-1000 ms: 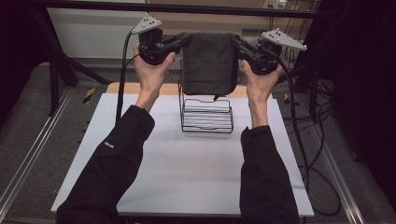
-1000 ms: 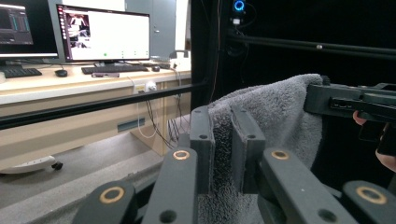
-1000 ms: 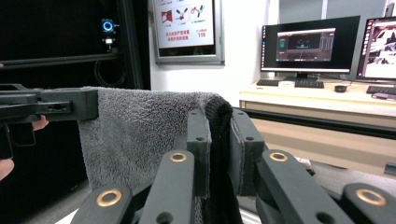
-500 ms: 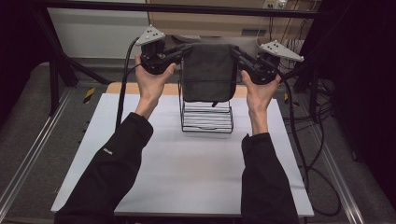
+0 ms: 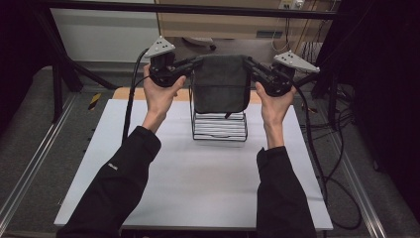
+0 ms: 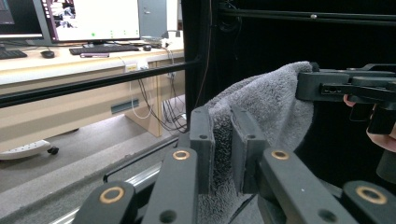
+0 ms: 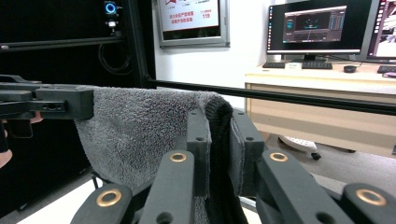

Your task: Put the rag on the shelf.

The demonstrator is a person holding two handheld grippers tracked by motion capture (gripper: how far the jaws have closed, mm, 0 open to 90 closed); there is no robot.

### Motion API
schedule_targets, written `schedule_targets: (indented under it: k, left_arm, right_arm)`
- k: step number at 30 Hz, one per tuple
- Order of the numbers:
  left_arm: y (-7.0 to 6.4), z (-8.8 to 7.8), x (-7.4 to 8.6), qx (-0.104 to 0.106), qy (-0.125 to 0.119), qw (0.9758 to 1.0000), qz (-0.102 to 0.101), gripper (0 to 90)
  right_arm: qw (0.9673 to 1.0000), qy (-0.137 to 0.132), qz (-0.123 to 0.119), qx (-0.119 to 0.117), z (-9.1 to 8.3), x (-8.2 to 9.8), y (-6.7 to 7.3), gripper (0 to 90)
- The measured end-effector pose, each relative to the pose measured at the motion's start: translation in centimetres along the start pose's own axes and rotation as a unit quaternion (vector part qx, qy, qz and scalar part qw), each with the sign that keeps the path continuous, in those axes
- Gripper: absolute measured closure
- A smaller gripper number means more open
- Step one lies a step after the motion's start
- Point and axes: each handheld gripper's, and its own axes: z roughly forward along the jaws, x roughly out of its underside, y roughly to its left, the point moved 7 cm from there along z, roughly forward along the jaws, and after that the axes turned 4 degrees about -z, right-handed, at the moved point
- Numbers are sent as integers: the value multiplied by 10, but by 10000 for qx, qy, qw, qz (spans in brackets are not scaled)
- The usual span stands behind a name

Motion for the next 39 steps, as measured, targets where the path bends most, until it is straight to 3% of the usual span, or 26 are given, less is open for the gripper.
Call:
schedule_targets:
  k: [11,24,39]
  left_arm:
    - [-7,-7,2,107,56,9999,111,802]
    - [-10,-15,4,204,52,9998,13,802]
    - [-27,-29,32,371,580,9976,44,790]
  right_arm:
    - [9999,15,-67,-159,-10,4,5,805]
    - [9994,-14,-265,-229,-16,0,11,806]
    - [9977,338,-303,-505,-37,21,24,801]
